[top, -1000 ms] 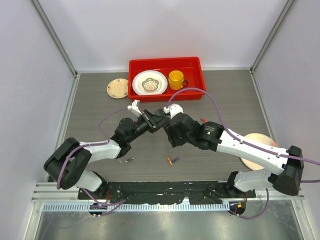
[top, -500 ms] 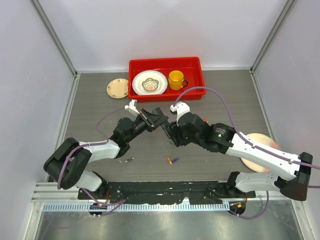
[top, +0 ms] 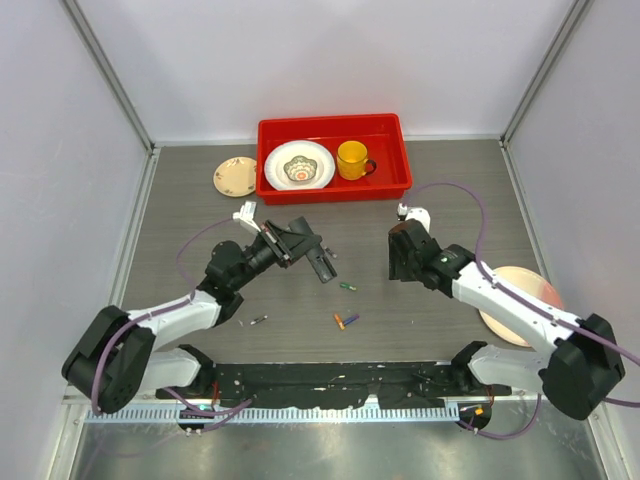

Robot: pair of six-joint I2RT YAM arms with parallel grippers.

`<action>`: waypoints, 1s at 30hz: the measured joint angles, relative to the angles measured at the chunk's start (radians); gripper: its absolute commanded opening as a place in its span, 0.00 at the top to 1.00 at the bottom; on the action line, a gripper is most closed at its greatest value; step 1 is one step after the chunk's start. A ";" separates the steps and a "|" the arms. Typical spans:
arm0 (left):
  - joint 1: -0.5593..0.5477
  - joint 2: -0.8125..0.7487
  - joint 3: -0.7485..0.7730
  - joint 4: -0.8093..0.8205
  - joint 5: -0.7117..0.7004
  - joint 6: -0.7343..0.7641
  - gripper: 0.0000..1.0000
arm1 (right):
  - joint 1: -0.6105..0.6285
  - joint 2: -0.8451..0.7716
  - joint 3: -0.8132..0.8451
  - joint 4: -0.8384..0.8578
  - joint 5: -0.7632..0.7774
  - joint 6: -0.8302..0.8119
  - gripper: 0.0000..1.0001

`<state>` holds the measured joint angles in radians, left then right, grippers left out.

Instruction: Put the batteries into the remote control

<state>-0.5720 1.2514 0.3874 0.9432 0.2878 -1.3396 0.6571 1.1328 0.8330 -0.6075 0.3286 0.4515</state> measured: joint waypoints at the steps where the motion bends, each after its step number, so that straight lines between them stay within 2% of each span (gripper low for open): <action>1: 0.000 -0.019 0.000 -0.010 0.023 -0.006 1.00 | -0.011 0.016 -0.020 0.009 0.000 0.005 0.68; 9: 0.000 -0.122 -0.053 -0.017 0.176 -0.018 1.00 | -0.026 0.247 -0.033 0.100 -0.001 0.019 0.69; 16: 0.000 -0.167 -0.117 -0.007 0.222 -0.011 1.00 | -0.043 0.363 -0.033 0.148 -0.008 0.017 0.66; 19: 0.000 -0.167 -0.123 -0.014 0.231 0.006 1.00 | -0.053 0.388 -0.033 0.159 -0.012 0.017 0.61; 22: 0.000 -0.167 -0.123 -0.016 0.233 0.019 1.00 | -0.061 0.393 -0.032 0.176 -0.016 0.015 0.49; 23: 0.000 -0.167 -0.123 -0.019 0.233 0.023 1.00 | -0.063 0.393 -0.032 0.180 -0.018 0.015 0.42; 26: 0.000 -0.175 -0.123 -0.048 0.233 0.043 1.00 | -0.064 0.392 -0.032 0.182 -0.028 0.018 0.33; 29: 0.000 -0.203 -0.122 -0.100 0.227 0.069 1.00 | -0.064 0.376 -0.030 0.175 -0.035 0.021 0.29; 30: 0.000 -0.215 -0.122 -0.111 0.224 0.076 0.96 | -0.064 0.362 -0.026 0.165 -0.037 0.021 0.28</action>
<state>-0.5716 1.0363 0.2649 0.8318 0.5121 -1.2640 0.5934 1.4948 0.8074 -0.4423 0.2920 0.4725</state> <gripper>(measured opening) 0.180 0.687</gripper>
